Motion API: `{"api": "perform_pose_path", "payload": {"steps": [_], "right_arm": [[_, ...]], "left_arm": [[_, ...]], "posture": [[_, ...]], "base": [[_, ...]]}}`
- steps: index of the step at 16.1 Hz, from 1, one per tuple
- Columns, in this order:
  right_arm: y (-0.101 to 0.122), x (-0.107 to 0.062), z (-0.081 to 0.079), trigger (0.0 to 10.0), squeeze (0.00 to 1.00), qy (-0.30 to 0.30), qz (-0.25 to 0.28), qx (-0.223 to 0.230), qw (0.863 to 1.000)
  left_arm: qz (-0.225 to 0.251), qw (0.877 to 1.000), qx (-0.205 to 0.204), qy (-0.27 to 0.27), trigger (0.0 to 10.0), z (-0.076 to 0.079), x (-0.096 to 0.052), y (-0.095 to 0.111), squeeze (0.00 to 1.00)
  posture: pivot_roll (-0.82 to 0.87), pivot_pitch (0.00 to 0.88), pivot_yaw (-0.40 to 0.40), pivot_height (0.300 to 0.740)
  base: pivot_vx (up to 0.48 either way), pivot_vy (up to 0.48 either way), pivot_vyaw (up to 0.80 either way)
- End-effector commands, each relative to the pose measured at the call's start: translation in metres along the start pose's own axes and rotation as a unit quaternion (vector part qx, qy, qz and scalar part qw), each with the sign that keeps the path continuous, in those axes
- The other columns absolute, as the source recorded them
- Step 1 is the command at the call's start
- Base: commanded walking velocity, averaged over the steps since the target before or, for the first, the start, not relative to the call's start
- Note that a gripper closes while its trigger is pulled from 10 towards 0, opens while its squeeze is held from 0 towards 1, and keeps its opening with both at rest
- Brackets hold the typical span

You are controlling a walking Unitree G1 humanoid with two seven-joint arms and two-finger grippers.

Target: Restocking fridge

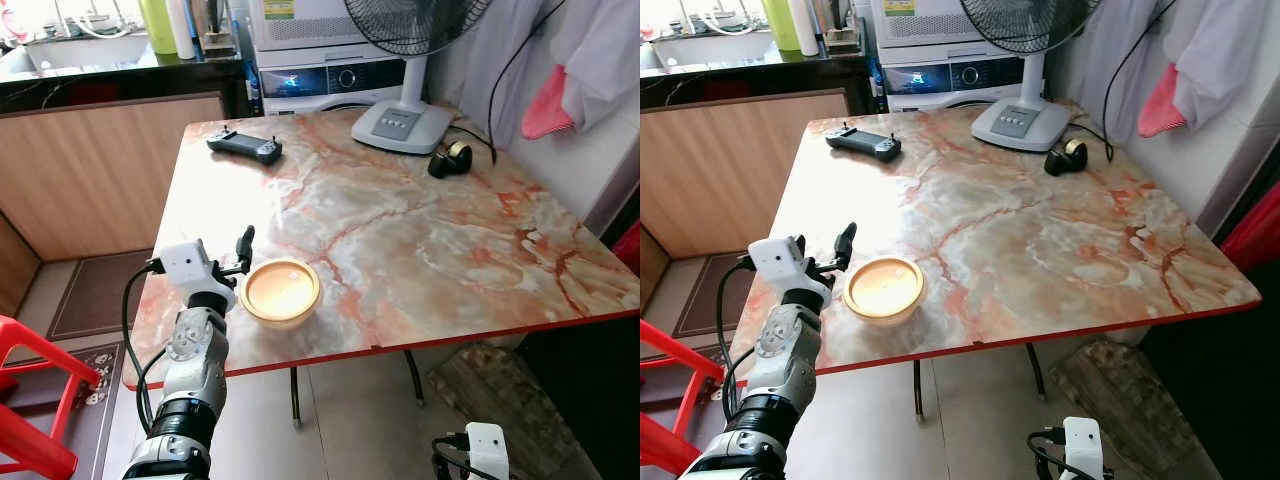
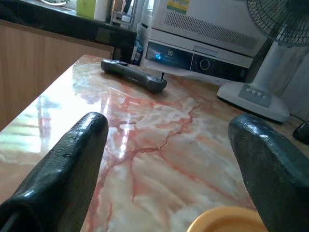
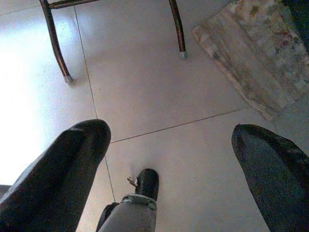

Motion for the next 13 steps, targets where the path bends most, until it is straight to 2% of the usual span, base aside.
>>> {"api": "perform_pose_path", "payload": {"steps": [1,5,9,11,13], "right_arm": [[-0.005,-0.001,0.001,10.0,0.00,-0.003,-0.004,0.001,1.000],[-0.011,-0.003,0.003,10.0,0.00,-0.007,-0.010,0.005,1.000],[-0.017,-0.004,0.005,10.0,0.00,-0.011,-0.014,0.006,1.000],[-0.019,-0.005,0.006,10.0,0.00,-0.014,-0.012,0.011,1.000],[-0.020,-0.006,0.007,10.0,0.00,-0.013,-0.012,0.009,1.000]], "left_arm": [[-0.029,1.000,0.009,-0.005,10.0,-0.004,-0.011,-0.014,1.00],[-0.063,0.998,0.000,-0.014,10.0,-0.005,-0.024,-0.032,1.00],[-0.075,0.997,-0.008,-0.027,10.0,0.000,-0.024,-0.039,1.00],[-0.072,0.996,-0.049,-0.035,10.0,0.005,-0.021,-0.036,1.00],[-0.070,0.993,-0.070,-0.057,10.0,0.010,-0.019,-0.034,1.00]], "posture": [[0.02,0.000,0.029,0.740],[0.00,0.000,0.041,0.740],[-0.01,0.000,0.043,0.740],[-0.02,0.000,0.039,0.740],[-0.02,0.000,0.034,0.740]], "base": [[0.000,0.000,0.00],[0.000,0.000,0.00],[0.000,0.000,0.00],[0.000,0.000,0.00],[0.000,0.000,0.00]]}}
Point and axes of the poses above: a point about 5 cm out from each wrist's last joint towards the gripper, its own x axis pointing out of the wrist towards the gripper, its own y axis along the axis of the wrist's last joint, z = x × y, the point moved 4 cm from there along x, pointing out of the wrist towards the gripper, and after that the axes turned 9 degrees about x, right-handed, at the moved point
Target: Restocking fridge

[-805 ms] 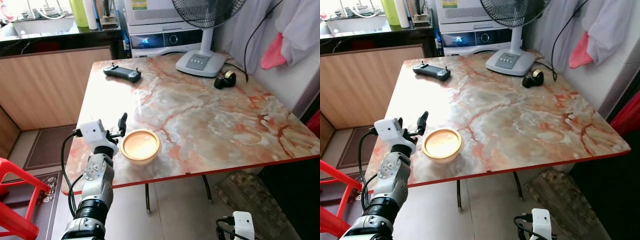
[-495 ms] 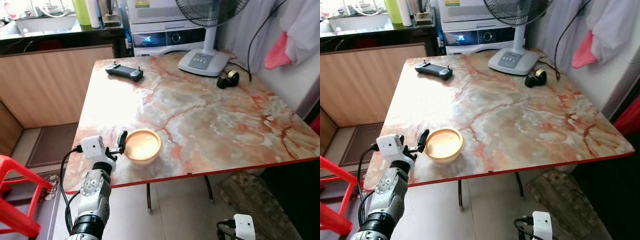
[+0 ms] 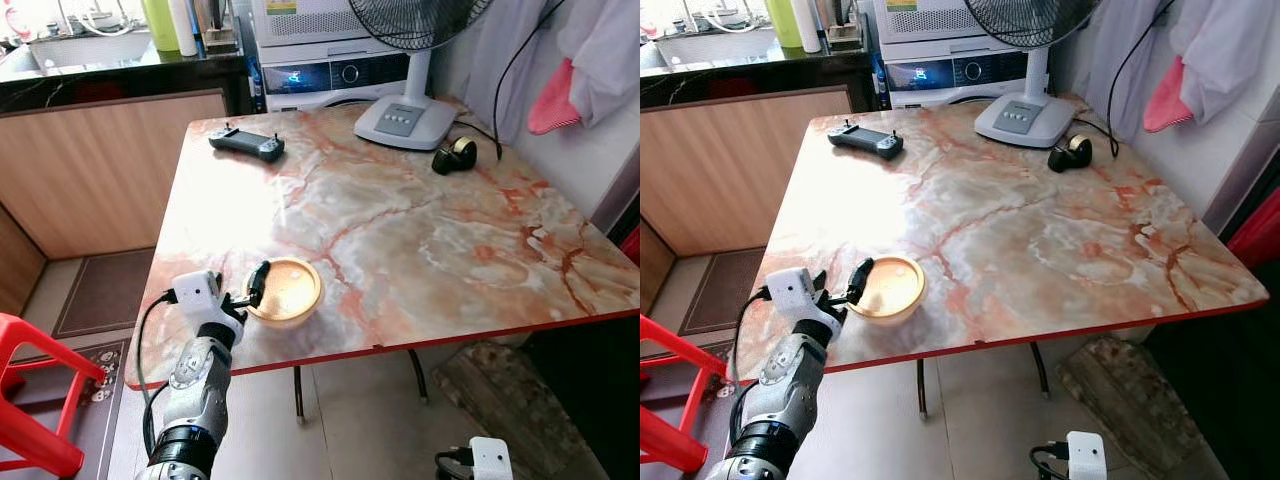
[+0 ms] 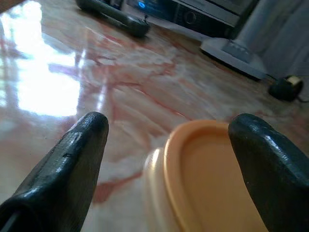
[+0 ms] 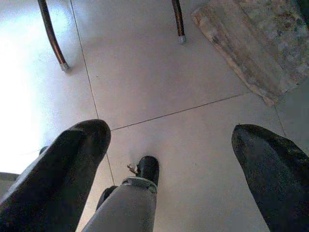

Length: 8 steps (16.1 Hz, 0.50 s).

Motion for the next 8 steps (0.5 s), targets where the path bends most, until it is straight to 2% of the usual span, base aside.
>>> {"api": "perform_pose_path", "payload": {"steps": [1,4,5,8], "right_arm": [[-0.002,-0.001,0.000,10.0,0.00,0.000,0.000,0.002,1.000],[-0.005,-0.002,0.002,10.0,0.00,0.001,-0.002,0.001,1.000],[-0.005,-0.002,0.002,10.0,0.00,0.001,-0.002,0.001,1.000],[-0.007,-0.002,0.003,10.0,0.00,0.000,-0.003,-0.001,1.000]], "left_arm": [[0.006,1.000,-0.013,-0.010,10.0,0.002,0.003,0.004,1.00],[-0.001,0.999,-0.033,0.013,10.0,-0.007,0.000,0.000,1.00],[-0.002,0.999,-0.040,0.018,10.0,-0.010,-0.001,0.000,0.00],[-0.002,0.998,-0.062,0.021,10.0,-0.014,-0.001,-0.001,0.00]], "posture": [[-0.02,0.000,0.032,0.740],[-0.02,0.000,0.019,0.740],[-0.02,0.000,0.017,0.740],[-0.02,0.000,0.011,0.740]], "base": [[0.000,0.000,0.00],[0.000,0.000,0.00],[0.000,0.000,0.00],[0.000,0.000,0.00]]}}
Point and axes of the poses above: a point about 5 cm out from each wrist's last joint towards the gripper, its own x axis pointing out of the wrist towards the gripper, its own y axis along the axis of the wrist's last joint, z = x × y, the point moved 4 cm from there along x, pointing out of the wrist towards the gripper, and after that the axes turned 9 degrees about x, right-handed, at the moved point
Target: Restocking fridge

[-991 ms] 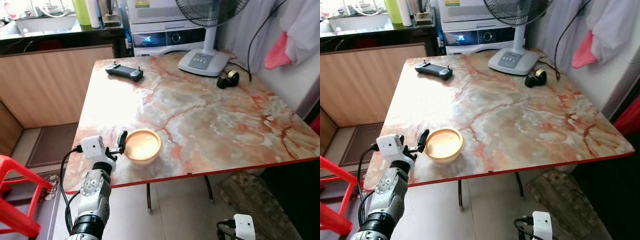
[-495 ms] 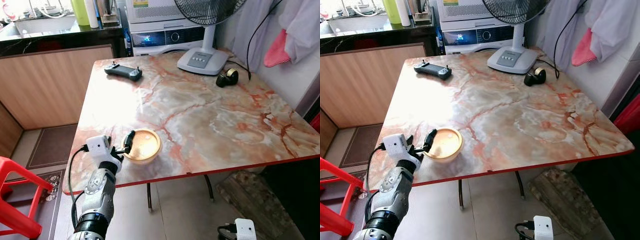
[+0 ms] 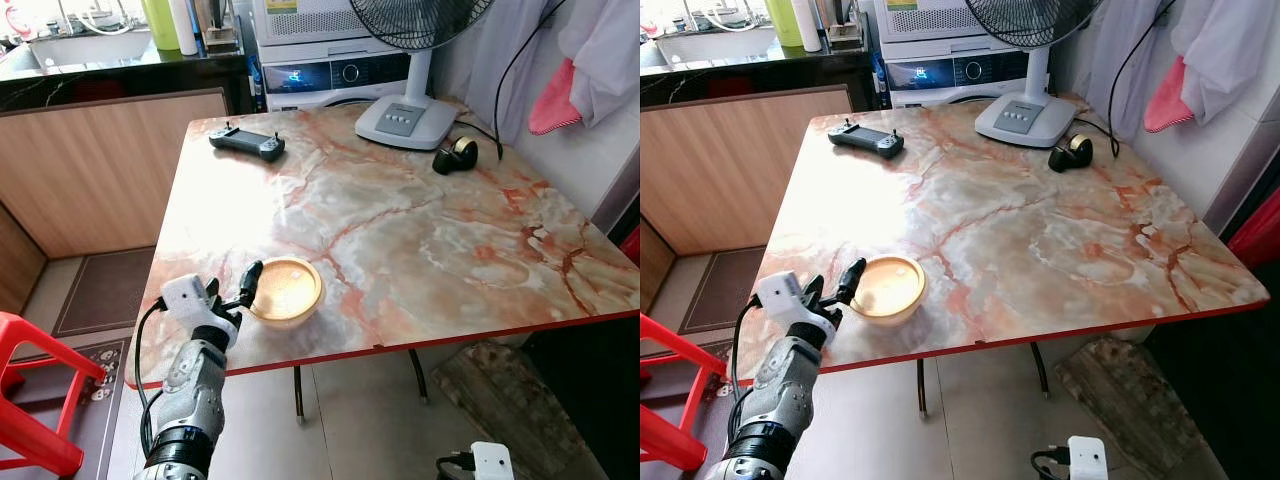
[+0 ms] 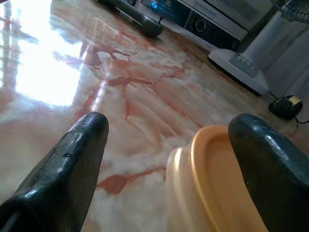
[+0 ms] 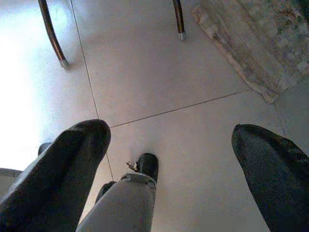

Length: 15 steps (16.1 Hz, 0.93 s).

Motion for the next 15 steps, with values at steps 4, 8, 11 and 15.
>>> {"api": "perform_pose_path", "payload": {"steps": [4,8,11,15], "right_arm": [[-0.002,-0.001,0.001,10.0,0.00,0.000,0.000,0.000,1.000],[-0.002,-0.001,0.001,10.0,0.00,0.000,0.000,0.000,1.000],[-0.002,-0.001,0.001,10.0,0.00,0.000,0.000,0.000,1.000],[-0.006,-0.002,0.004,10.0,0.00,-0.004,0.000,-0.001,1.000]], "left_arm": [[-0.003,1.000,-0.007,0.000,10.0,-0.001,0.001,0.001,0.00],[-0.003,1.000,-0.008,-0.001,10.0,-0.002,0.001,0.001,0.00],[-0.003,1.000,-0.009,-0.001,10.0,-0.002,0.001,0.001,0.00],[-0.026,0.996,-0.070,-0.051,10.0,0.014,0.011,-0.005,0.00]], "posture": [[-0.02,0.000,0.011,0.740],[-0.02,0.000,0.011,0.740],[-0.02,0.000,0.011,0.740],[-0.04,0.021,0.007,0.740]], "base": [[0.000,0.000,0.00],[0.000,0.000,0.00],[0.000,0.000,0.00],[0.000,0.000,0.00]]}}
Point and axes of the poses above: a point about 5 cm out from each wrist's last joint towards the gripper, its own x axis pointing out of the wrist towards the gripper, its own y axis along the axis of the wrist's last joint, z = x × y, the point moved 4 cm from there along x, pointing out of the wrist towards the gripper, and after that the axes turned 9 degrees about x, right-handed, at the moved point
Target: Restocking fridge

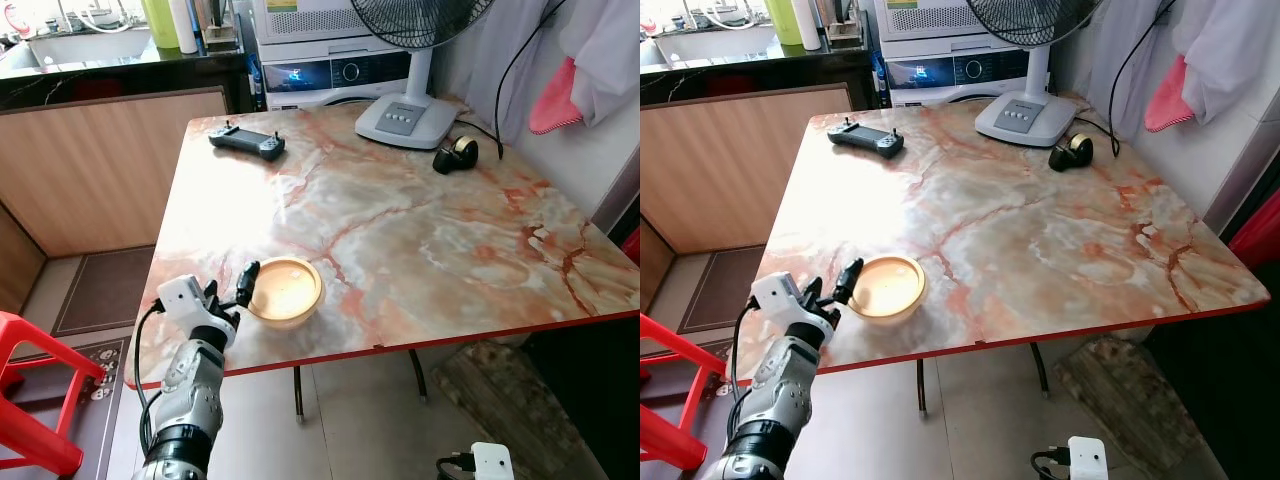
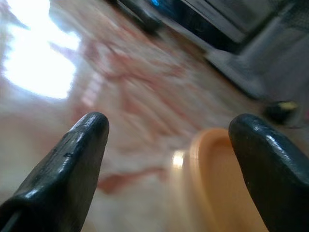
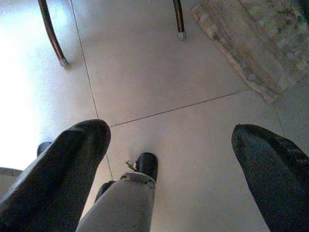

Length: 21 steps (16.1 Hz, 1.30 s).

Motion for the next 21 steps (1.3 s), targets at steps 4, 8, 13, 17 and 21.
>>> {"api": "perform_pose_path", "payload": {"steps": [4,8,13,17,21], "right_arm": [[-0.005,-0.002,0.002,10.0,0.00,0.000,0.002,0.001,1.000],[-0.005,-0.002,0.002,10.0,0.00,0.000,0.003,0.002,1.000],[-0.005,-0.002,0.002,10.0,0.00,0.001,0.003,0.002,1.000],[-0.006,-0.003,0.003,10.0,0.00,0.001,0.003,0.001,1.000],[-0.006,-0.003,0.004,10.0,0.00,0.001,0.001,-0.003,1.000]], "left_arm": [[-0.011,0.998,-0.036,-0.052,10.0,0.016,0.006,-0.002,0.00],[-0.015,0.997,-0.044,-0.064,10.0,0.017,0.007,-0.003,0.00],[-0.023,0.996,-0.049,-0.066,10.0,0.018,0.006,-0.008,0.00],[-0.035,0.995,-0.064,-0.065,10.0,0.018,0.007,-0.014,0.00],[-0.058,0.993,-0.084,-0.063,0.0,0.018,0.008,-0.022,0.00]], "posture": [[-0.04,0.020,0.007,0.740],[-0.04,0.018,0.007,0.740],[-0.04,0.020,0.005,0.740],[-0.05,0.022,0.004,0.740],[-0.05,0.026,0.002,0.740]], "base": [[0.000,0.000,0.00],[0.000,0.000,0.00],[0.000,0.000,0.00],[0.000,0.000,0.00],[0.000,0.000,0.00]]}}
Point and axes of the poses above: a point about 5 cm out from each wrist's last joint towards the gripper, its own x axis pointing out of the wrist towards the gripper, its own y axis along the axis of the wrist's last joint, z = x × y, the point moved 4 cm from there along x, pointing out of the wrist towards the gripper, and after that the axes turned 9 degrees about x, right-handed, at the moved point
